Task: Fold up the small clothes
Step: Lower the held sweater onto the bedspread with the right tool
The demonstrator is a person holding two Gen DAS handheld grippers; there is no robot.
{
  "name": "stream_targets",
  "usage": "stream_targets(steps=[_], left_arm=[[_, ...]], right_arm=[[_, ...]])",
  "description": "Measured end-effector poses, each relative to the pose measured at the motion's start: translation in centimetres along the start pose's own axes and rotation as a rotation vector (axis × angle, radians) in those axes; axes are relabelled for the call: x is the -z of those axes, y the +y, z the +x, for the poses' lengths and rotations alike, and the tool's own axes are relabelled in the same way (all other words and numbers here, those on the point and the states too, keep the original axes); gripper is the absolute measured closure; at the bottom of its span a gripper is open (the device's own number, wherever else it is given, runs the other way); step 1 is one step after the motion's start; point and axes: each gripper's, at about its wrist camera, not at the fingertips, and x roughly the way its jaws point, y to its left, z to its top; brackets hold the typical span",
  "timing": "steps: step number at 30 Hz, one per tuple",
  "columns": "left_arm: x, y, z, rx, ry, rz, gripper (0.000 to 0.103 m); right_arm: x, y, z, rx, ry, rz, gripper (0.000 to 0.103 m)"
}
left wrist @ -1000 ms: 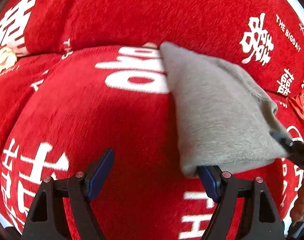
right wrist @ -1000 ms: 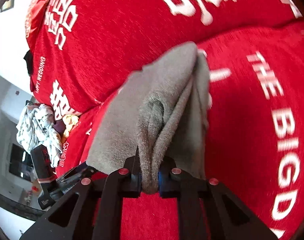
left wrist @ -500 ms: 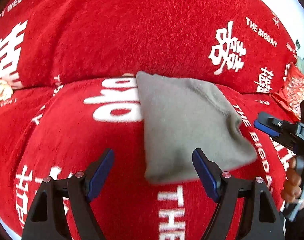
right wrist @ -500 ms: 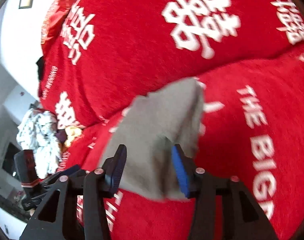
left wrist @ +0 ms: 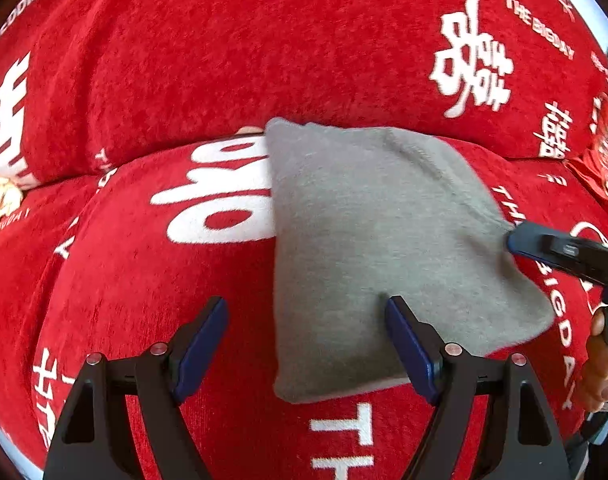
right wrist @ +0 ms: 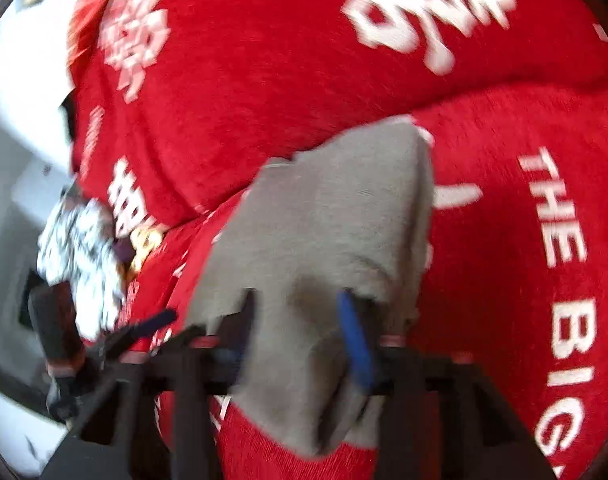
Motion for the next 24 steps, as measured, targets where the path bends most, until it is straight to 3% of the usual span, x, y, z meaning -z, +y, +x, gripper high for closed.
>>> stream_targets(steps=[1,3,5,8,16,18,24], left_arm=[[-0.1,-0.2,-0.2,0.000,-0.008,0.013,0.021],[-0.3,-0.4,-0.5,-0.014,-0.022,0.027,0.021],[-0.8,-0.2,-0.5,-0.040,-0.044,0.020,0.021],[-2.2,0.7,-0.4,0.015,-0.055,-0.023,0.021],[-5.8,1.3,3.5,0.106,0.041,-0.071,0.021],[-6.3,1.3,4.5,0.158,0.073,-0.083,0.021],[-6.8,1.6,6.9,0.213,0.136,-0.086,0.021]], right_arm=[[0.1,0.6,-0.5,0.013,-0.010,-0.026,0.016],[0.2,1.5,-1.7,0.090,-0.065,-0.074,0.016],[-0.1,1.4,-2.6,0.108,-0.080,-0.079,0.016],[-0.7,0.3,-2.9,0.137,-0.077,-0.035,0.016],[-2.5,-2.3,0.6,0.213,0.006,0.062,0.016],[-3.1,-2.4,1.6,0.210,0.031,0.069,0.016],[-3.8,-4.2,2.5,0.176,0.052,0.141,0.016]])
